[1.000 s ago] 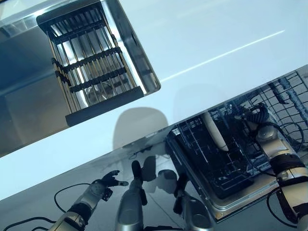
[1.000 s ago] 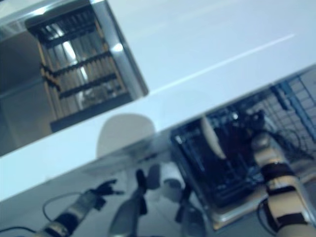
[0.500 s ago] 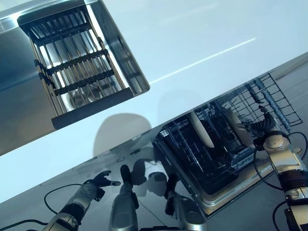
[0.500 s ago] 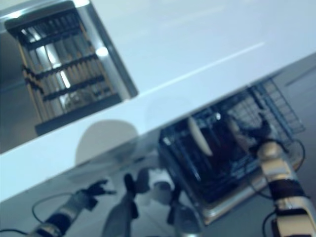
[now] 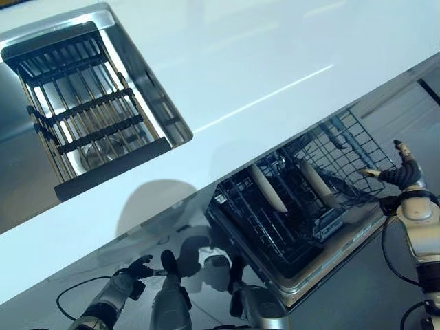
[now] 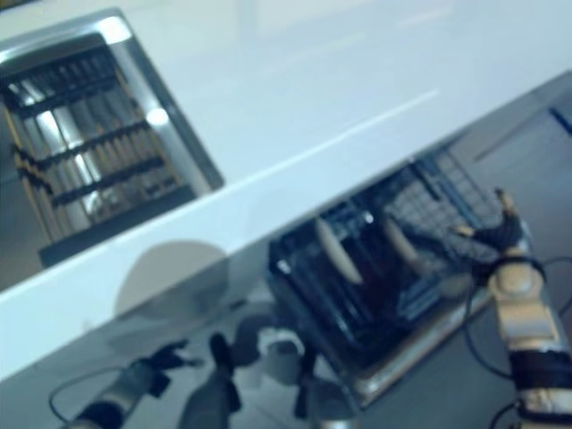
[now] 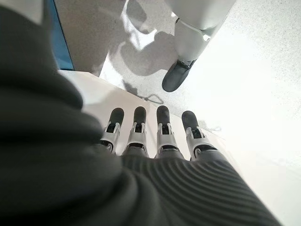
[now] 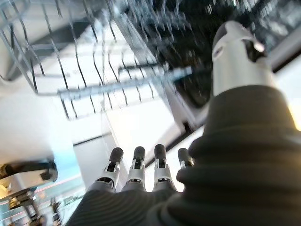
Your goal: Take plates into dishwasher
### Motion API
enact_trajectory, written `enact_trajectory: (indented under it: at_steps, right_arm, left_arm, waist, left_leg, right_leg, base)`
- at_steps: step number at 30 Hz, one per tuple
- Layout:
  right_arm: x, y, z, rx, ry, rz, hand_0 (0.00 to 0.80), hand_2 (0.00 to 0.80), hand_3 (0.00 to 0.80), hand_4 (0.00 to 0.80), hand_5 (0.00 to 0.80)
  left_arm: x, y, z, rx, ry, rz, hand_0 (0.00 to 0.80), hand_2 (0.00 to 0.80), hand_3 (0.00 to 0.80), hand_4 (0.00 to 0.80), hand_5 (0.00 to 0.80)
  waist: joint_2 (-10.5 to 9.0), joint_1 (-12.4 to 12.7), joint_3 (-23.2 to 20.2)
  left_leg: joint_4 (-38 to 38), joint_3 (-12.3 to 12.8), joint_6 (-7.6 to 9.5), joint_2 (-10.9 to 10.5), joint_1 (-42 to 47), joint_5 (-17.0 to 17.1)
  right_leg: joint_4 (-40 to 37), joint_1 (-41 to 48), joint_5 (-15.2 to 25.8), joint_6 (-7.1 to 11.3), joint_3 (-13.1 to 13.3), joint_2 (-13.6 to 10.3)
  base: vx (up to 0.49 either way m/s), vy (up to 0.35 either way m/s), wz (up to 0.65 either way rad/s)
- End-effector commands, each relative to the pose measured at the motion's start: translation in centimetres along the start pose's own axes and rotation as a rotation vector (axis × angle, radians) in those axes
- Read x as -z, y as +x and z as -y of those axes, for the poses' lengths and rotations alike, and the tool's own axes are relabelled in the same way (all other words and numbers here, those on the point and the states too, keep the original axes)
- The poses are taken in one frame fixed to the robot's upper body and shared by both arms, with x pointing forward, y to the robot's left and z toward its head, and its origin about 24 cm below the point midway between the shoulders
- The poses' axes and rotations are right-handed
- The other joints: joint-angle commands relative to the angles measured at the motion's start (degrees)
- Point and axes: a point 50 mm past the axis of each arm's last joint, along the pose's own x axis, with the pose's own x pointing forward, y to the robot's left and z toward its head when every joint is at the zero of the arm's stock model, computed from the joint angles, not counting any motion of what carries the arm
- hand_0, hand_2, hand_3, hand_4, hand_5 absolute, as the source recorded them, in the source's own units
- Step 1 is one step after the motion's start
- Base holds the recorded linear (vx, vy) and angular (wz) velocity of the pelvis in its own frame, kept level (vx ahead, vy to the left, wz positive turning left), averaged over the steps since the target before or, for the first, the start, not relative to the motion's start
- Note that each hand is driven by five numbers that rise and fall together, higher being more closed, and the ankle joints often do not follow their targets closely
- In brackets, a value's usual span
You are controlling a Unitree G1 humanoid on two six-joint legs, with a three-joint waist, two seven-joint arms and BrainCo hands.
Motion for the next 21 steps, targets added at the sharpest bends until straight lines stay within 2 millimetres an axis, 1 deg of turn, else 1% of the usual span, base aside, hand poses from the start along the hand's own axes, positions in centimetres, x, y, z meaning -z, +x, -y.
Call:
enact_trajectory:
  at_steps: [1,6,11,13,16,21]
  right_arm:
    - [-1.2,-0.3,2.6,0.136,0.177,0.075,0.0,0.0,0.0,0.0,0.0]
    - [1.5,-0.9,2.6,0.191,0.396,-0.031,0.0,0.0,0.0,0.0,0.0]
    - [4.2,-0.9,2.6,0.284,0.559,-0.151,0.0,0.0,0.0,0.0,0.0]
    - [5.0,-1.0,2.8,0.333,0.609,-0.18,0.0,0.0,0.0,0.0,0.0]
    - [6.7,-1.1,2.8,0.431,0.713,-0.244,0.0,0.0,0.0,0.0,0.0]
    - [9.4,-1.3,2.5,0.452,0.79,-0.349,0.0,0.0,0.0,0.0,0.0]
  left_arm:
    - [1.1,0.1,1.6,0.008,-0.038,-0.033,0.0,0.0,0.0,0.0,0.0]
    - [1.3,0.2,1.8,0.006,-0.054,-0.039,0.0,0.0,0.0,0.0,0.0]
    - [0.8,0.4,1.7,0.003,-0.043,-0.035,0.0,0.0,0.0,0.0,0.0]
    - [0.5,0.4,1.6,0.006,-0.038,-0.029,0.0,0.0,0.0,0.0,0.0]
    - [-0.2,0.6,1.8,0.012,-0.02,-0.015,0.0,0.0,0.0,0.0,0.0]
    - [-1.6,0.9,1.7,0.021,-0.009,0.024,0.0,0.0,0.0,0.0,0.0]
  waist:
    - [0.8,-1.3,-4.5]
    - [1.42,-2.4,-5.3]
    - [2.85,-3.3,-5.3]
    - [3.57,-3.5,-5.2]
    - [5.25,-3.8,-4.8]
    - [7.61,-4.7,-3.5]
  left_leg:
    - [-0.1,1.5,-0.66,0.9,2.0,-4.7]
    - [-0.1,2.7,-1.13,1.0,2.3,-4.7]
    - [-0.1,3.2,-1.29,1.0,2.2,-4.5]
    - [0.1,3.2,-1.31,0.9,2.0,-4.5]
    - [0.3,2.9,-1.38,0.8,1.0,-4.3]
    - [0.5,2.8,-1.81,0.3,0.1,-3.9]
  right_leg:
    - [3.8,-3.3,-1.3,0.84,2.4,1.3]
    - [2.2,-3.1,-0.5,0.97,2.8,1.1]
    - [2.9,-3.8,-1.0,0.74,3.0,0.8]
    - [3.5,-4.2,-1.4,0.63,2.9,0.7]
    - [5.6,-5.6,-2.5,0.48,2.5,0.0]
    - [6.5,-7.4,-2.8,0.08,2.8,-1.0]
  base:
    - [0.0,0.0,0.0]
    - [-0.015,-0.008,-0.14]
    - [-0.035,-0.031,-0.14]
    - [-0.047,-0.025,-0.1]
    - [-0.071,-0.015,-0.02]
    - [-0.061,0.001,-0.06]
